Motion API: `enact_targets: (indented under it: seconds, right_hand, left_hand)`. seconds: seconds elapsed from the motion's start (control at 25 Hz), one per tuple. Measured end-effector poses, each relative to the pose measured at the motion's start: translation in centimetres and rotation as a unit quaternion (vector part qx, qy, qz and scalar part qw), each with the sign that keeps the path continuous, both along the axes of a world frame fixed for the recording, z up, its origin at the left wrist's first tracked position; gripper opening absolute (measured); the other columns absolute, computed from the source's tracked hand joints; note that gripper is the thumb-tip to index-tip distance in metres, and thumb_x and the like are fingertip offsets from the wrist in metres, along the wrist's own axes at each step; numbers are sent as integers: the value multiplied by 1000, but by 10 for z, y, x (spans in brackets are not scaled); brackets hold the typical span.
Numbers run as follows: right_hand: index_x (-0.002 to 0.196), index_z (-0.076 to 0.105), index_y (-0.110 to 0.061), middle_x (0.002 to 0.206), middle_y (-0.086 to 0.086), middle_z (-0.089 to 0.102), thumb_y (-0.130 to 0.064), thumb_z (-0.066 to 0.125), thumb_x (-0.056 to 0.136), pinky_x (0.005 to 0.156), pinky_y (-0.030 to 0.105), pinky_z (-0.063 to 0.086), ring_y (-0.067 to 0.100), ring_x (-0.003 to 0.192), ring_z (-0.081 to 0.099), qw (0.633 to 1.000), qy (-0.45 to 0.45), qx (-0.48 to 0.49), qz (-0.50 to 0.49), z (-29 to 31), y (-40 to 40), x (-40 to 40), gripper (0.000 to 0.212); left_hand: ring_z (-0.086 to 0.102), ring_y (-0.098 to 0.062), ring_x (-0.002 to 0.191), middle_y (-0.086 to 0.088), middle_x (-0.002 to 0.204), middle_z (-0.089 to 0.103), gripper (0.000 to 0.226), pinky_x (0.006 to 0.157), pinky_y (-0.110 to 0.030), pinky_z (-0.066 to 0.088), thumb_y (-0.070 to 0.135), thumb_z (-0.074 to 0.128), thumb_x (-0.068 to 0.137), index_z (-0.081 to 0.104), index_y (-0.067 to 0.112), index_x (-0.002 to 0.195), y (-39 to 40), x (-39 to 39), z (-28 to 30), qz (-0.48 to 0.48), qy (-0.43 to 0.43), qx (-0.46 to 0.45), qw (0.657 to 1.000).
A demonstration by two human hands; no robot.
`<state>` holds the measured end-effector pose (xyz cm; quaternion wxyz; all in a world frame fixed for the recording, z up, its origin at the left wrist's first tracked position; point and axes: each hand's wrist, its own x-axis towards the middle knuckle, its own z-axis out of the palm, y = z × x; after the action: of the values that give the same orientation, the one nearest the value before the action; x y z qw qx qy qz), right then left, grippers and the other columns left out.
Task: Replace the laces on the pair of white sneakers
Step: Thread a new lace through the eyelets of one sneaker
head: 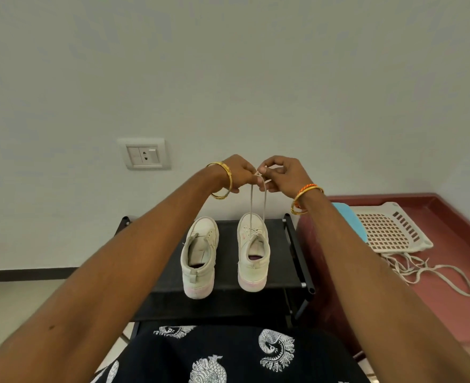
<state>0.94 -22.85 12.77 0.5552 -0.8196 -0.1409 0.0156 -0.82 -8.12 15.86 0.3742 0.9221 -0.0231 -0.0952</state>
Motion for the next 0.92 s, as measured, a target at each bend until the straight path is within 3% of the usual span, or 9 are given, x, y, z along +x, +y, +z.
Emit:
enact_targets:
  seconds: [0.12, 0.24, 0.36, 0.44, 0.52, 0.64, 0.72, 0.8, 0.92]
  right_hand:
    - [96, 63, -7, 76, 6, 67, -12, 56, 94, 61, 21, 54, 7, 53, 66, 999, 22, 3, -25, -4, 1, -1, 9]
    - [96, 64, -5, 75, 3, 66, -13, 55, 94, 60, 18, 53, 7, 58, 65, 997, 57, 3, -49, -3, 2, -3, 12]
    - [92, 66, -7, 73, 1, 65, -15, 56, 94, 57, 17, 49, 7, 63, 62, 995, 88, -29, -37, 1, 2, -4, 13]
    - [91, 66, -7, 74, 2, 65, -13, 57, 93, 59, 19, 46, 8, 64, 60, 994, 96, -46, -17, 2, 2, -5, 12]
    - [95, 66, -7, 78, 3, 66, -13, 59, 92, 62, 19, 47, 10, 70, 61, 995, 93, -41, -4, 1, 2, -8, 9]
    - [99, 64, -7, 87, 5, 67, -17, 62, 90, 66, 20, 51, 12, 77, 64, 997, 69, -16, -21, 5, -2, -12, 14]
    - [98, 65, -7, 88, 6, 68, -22, 62, 91, 68, 22, 54, 16, 80, 65, 998, 57, -33, -6, 10, -3, -15, 17]
    - [95, 67, -7, 86, 7, 69, -24, 65, 88, 69, 23, 56, 16, 78, 67, 997, 44, -62, 14, 16, -2, -19, 19]
    - [88, 68, -8, 80, 7, 69, -19, 68, 84, 66, 23, 56, 17, 76, 67, 991, -12, -133, -5, 21, 3, -21, 12]
  left_hand:
    - [56, -20, 77, -7, 90, 67, 26, 67, -27, 44, 30, 57, 92, 70, 10, 103, -5, -2, -16, -7, -188, 161, 969]
    - [60, -23, 76, -7, 87, 63, 22, 61, -26, 42, 25, 55, 94, 70, 13, 106, -8, -9, -33, -7, -348, 296, 889]
    - [53, -22, 44, -7, 60, 56, 10, 47, -17, 34, 9, 78, 72, 74, 7, 81, -3, -13, -52, -41, -480, 280, 830]
    - [49, -21, 42, -7, 57, 54, 7, 46, -15, 31, 12, 70, 77, 73, 5, 77, 4, -11, -56, -56, -512, 223, 828]
    - [48, -16, 53, -5, 64, 58, 20, 50, -14, 29, 17, 60, 86, 75, 3, 84, 5, -16, -47, -39, -447, 143, 882]
    - [50, -12, 65, 1, 74, 61, 19, 56, -12, 36, 20, 61, 89, 74, 5, 88, 1, -19, -28, 70, -216, -25, 974]
    - [41, -11, 53, 0, 62, 50, 16, 46, -15, 35, 18, 62, 88, 67, 6, 80, 3, -19, -17, 159, -33, -182, 970]
    - [31, -7, 45, 2, 51, 39, 13, 37, -15, 29, 15, 56, 92, 63, 6, 85, 8, -21, -9, 191, 100, -304, 928]
    - [29, -6, 42, 4, 44, 37, 14, 35, -14, 27, 12, 51, 94, 58, 8, 82, 12, -22, -11, 189, 148, -349, 906]
